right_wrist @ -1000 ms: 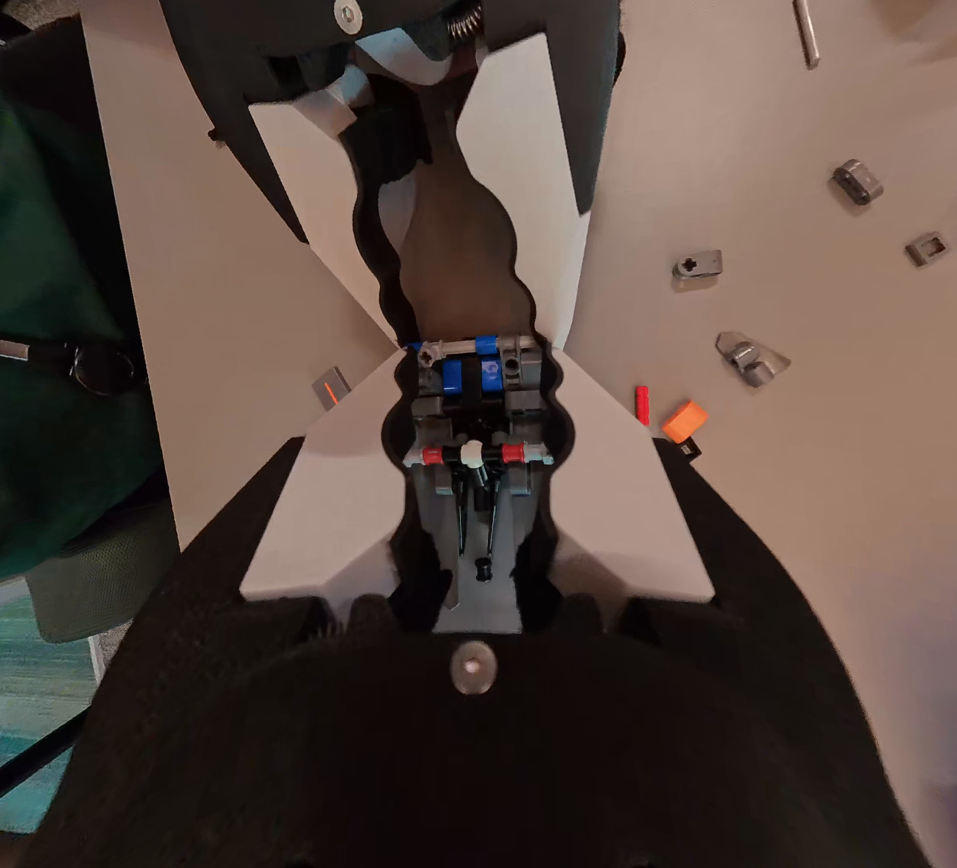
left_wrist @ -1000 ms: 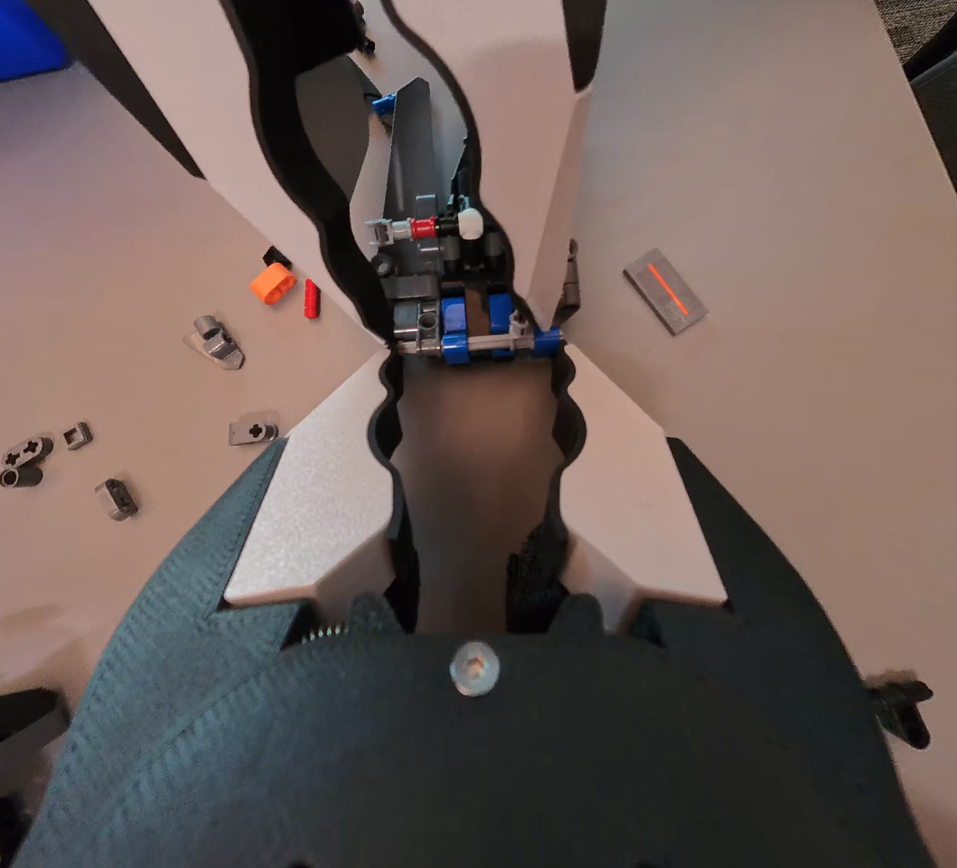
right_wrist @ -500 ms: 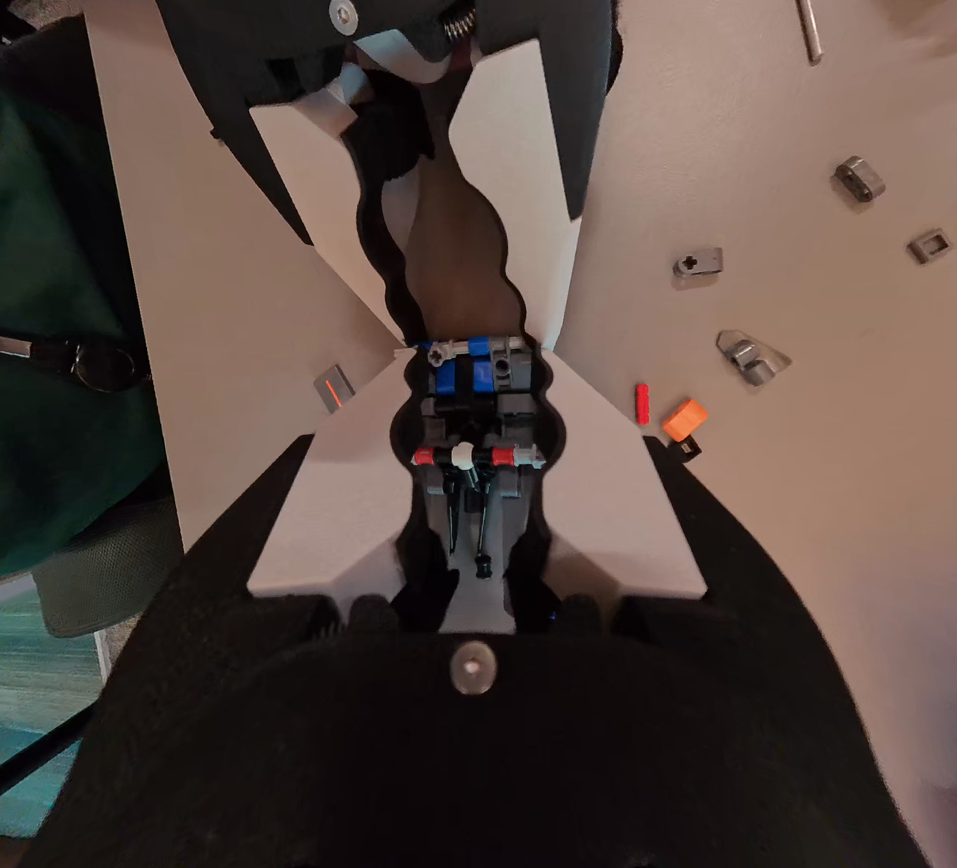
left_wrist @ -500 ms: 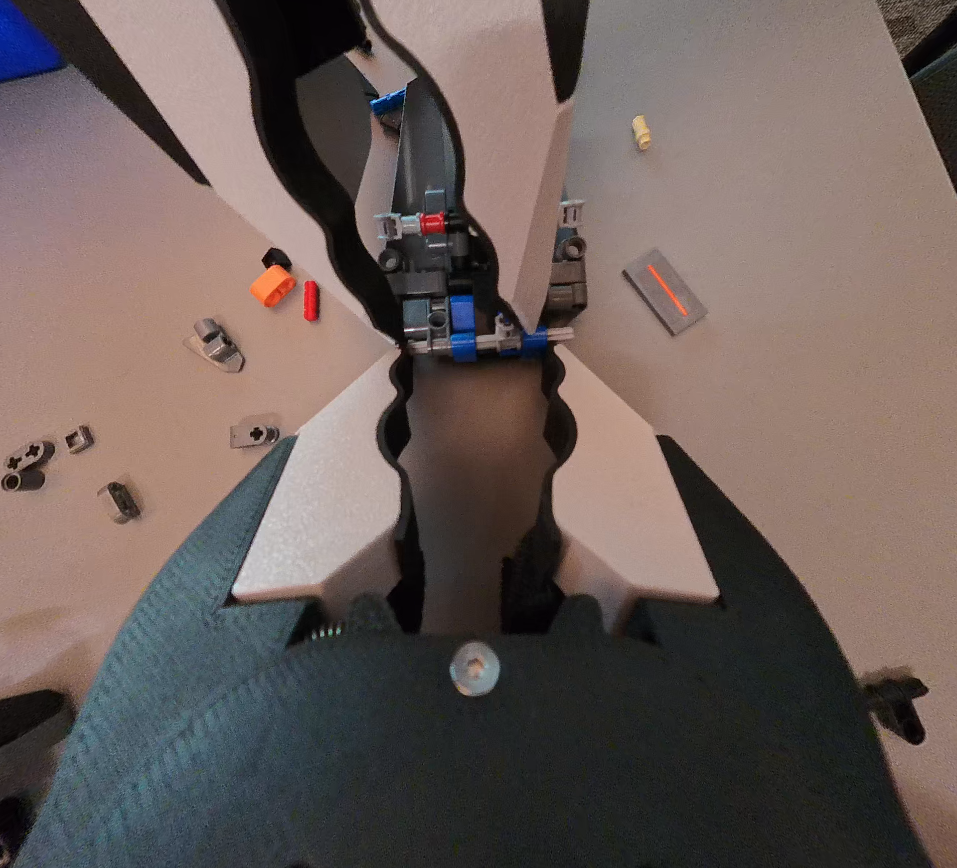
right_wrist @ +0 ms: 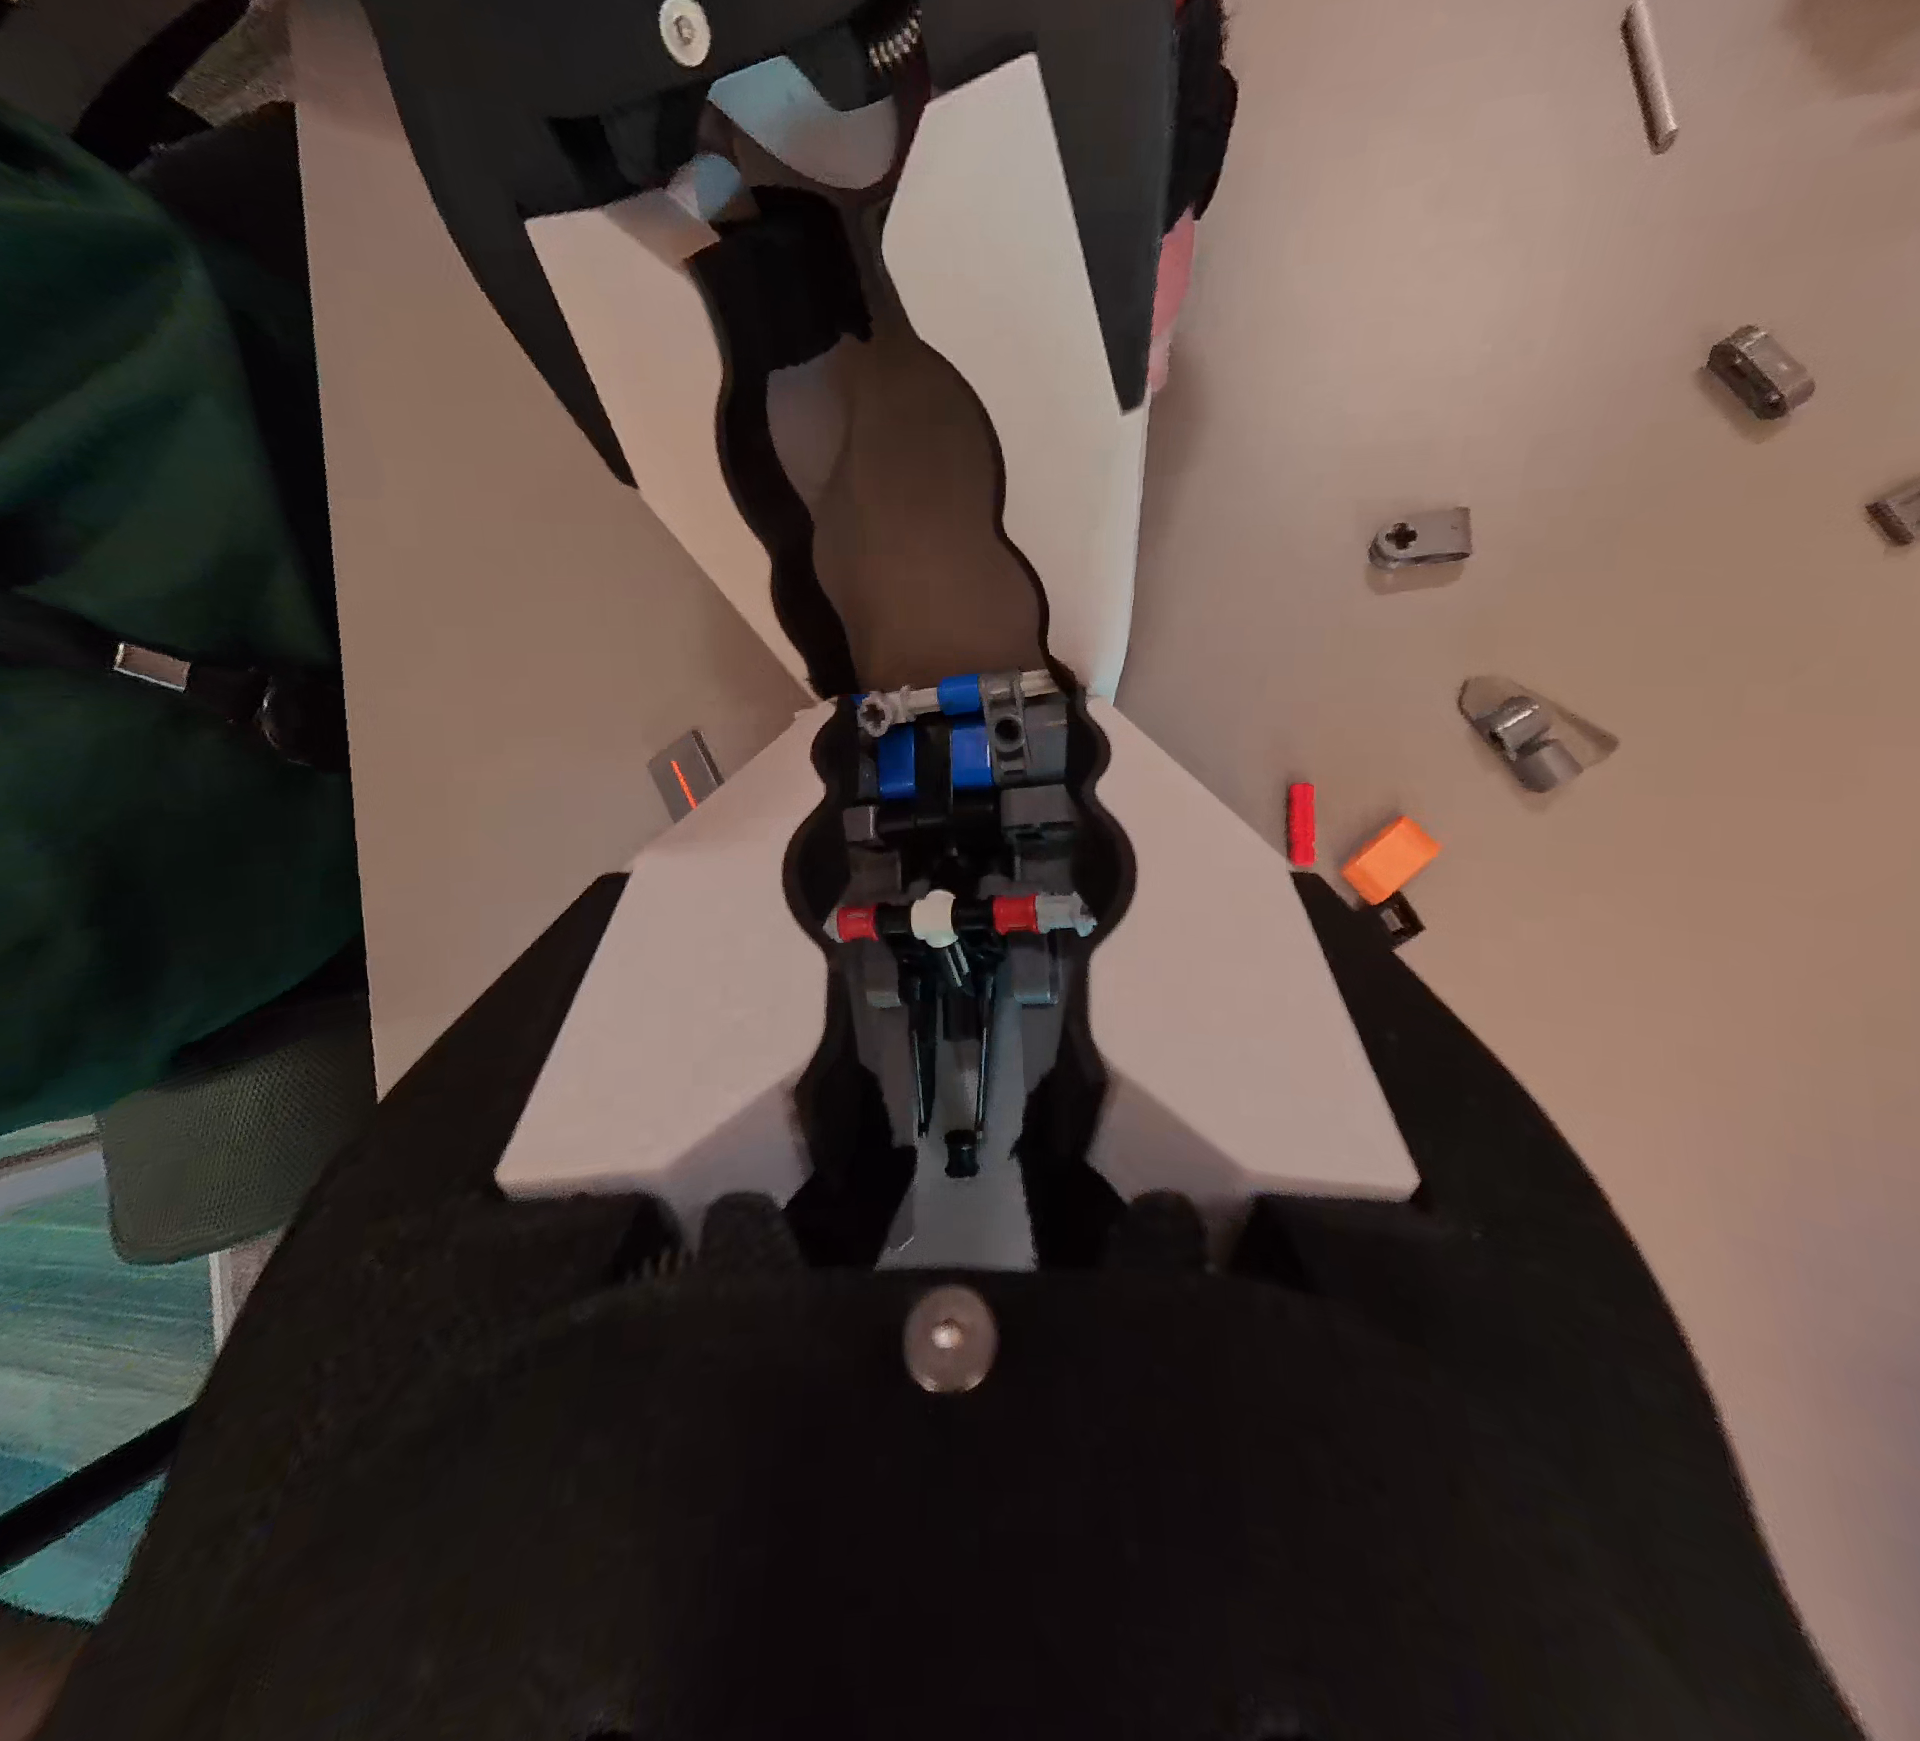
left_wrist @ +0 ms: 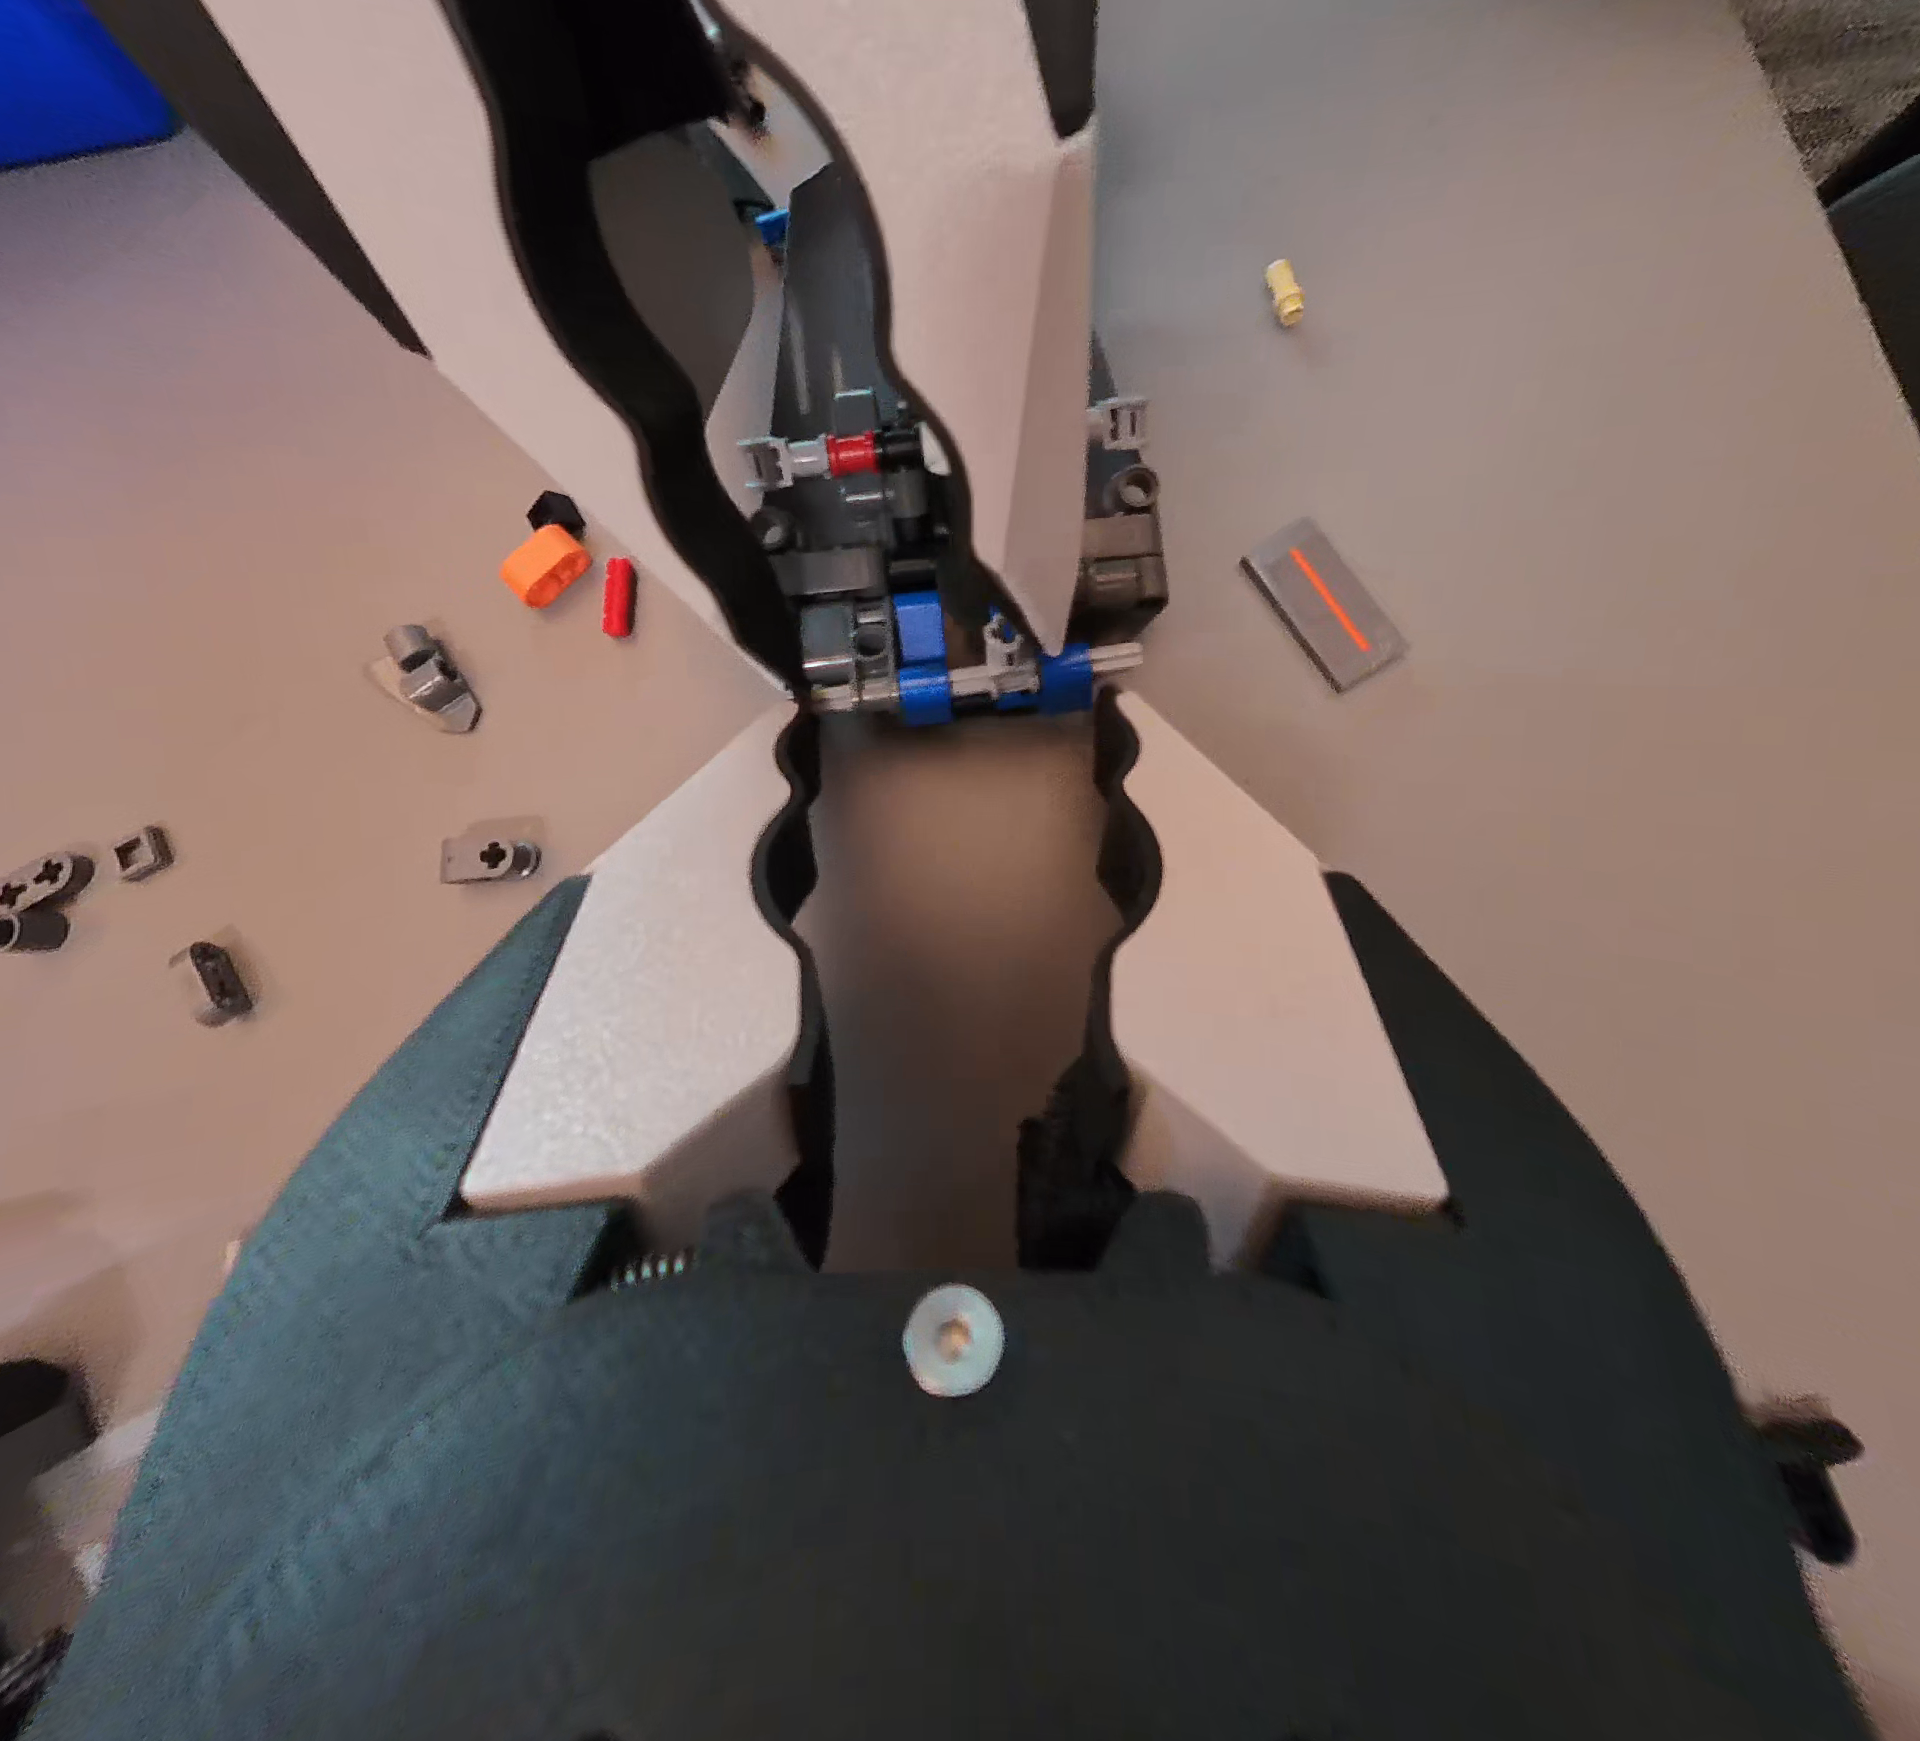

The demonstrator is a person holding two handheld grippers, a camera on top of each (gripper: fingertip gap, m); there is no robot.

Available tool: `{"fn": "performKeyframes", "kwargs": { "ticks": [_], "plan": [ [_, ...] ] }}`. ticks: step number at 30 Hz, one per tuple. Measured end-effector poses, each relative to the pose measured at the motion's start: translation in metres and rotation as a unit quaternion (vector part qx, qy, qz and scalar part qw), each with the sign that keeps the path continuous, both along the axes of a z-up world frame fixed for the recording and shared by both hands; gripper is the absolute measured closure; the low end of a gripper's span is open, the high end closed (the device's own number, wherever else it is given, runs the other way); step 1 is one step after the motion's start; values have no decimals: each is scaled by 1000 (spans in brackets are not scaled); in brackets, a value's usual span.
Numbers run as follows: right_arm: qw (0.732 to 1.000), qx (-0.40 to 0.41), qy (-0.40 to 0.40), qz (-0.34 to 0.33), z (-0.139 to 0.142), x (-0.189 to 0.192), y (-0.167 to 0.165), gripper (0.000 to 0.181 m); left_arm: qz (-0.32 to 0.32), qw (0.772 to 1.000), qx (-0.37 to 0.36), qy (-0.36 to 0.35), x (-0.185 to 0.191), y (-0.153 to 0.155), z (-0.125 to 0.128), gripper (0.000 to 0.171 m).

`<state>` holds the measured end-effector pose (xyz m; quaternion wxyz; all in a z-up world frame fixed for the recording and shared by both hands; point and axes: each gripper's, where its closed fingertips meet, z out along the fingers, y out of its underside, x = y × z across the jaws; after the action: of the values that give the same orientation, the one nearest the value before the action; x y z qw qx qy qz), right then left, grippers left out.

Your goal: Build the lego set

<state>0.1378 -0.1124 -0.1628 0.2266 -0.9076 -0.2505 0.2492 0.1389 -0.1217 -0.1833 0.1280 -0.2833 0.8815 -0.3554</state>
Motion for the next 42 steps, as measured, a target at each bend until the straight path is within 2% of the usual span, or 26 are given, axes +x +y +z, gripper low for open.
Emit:
{"fn": "performKeyframes", "kwargs": {
  "ticks": [13, 33, 42],
  "plan": [
    [997, -52, -43, 33, -1, 1, -1, 144, 6, 1000, -1, -14, 4, 1, 0, 124],
    [998, -38, -45, 32, -1, 5, 0, 145, -1, 1000, -3, -5, 5, -1, 0, 133],
    [999, -19, -18, 25, -1, 5, -1, 144, -6, 1000, -7, -7, 2, -3, 0, 129]
  ]
}}
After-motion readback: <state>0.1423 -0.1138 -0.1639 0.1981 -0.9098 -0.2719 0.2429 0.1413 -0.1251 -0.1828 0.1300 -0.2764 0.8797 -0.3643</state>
